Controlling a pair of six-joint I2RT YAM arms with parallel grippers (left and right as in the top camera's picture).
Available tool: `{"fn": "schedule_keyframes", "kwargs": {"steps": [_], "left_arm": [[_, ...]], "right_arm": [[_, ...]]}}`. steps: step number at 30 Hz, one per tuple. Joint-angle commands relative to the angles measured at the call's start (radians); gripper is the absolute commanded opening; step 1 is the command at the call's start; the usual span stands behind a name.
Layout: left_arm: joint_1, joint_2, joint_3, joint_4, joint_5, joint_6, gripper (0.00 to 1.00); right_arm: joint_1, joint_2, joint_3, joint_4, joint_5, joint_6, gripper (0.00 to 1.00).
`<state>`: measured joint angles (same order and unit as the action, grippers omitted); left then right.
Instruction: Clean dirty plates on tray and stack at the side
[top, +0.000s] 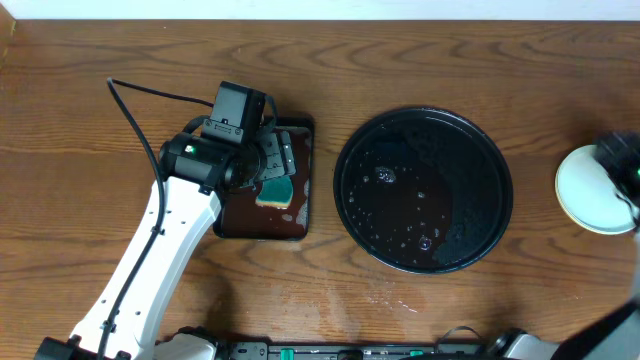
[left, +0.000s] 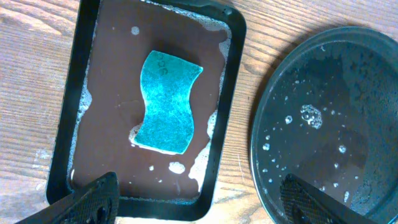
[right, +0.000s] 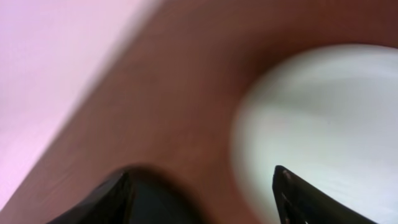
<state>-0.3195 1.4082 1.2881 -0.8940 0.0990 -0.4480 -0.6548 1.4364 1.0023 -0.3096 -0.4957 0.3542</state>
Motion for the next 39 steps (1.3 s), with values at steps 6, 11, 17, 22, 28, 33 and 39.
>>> {"fn": "schedule_keyframes", "kwargs": {"steps": [6,11,17,22,28,33,39], "left_arm": [[0.004,-0.002,0.019,-0.004,-0.002,-0.005,0.83],[0.004,-0.002,0.019,-0.004,-0.002,-0.005,0.83],[0.004,-0.002,0.019,-0.005,-0.002,-0.005,0.83],[0.004,-0.002,0.019,-0.004,-0.002,-0.005,0.83],[0.004,-0.002,0.019,-0.004,-0.002,-0.005,0.83],[0.004,-0.002,0.019,-0.004,-0.002,-0.005,0.83],[0.004,-0.002,0.019,-0.005,-0.002,-0.005,0.83]], "right_arm": [[0.521,-0.407,0.041,-0.053,-0.096,-0.091,0.99],[0.766,-0.503,0.041,-0.086,-0.096,-0.090,0.99],[0.903,-0.539,0.041,-0.137,-0.071,-0.119,0.99],[0.894,-0.546,0.036,-0.233,0.014,-0.204,0.99],[0.893,-0.762,-0.146,-0.187,0.336,-0.403,0.99],[0.872,-0.979,-0.362,-0.142,0.394,-0.420,0.99],[0.823,-1.196,-0.600,-0.025,0.394,-0.419,0.99]]}}
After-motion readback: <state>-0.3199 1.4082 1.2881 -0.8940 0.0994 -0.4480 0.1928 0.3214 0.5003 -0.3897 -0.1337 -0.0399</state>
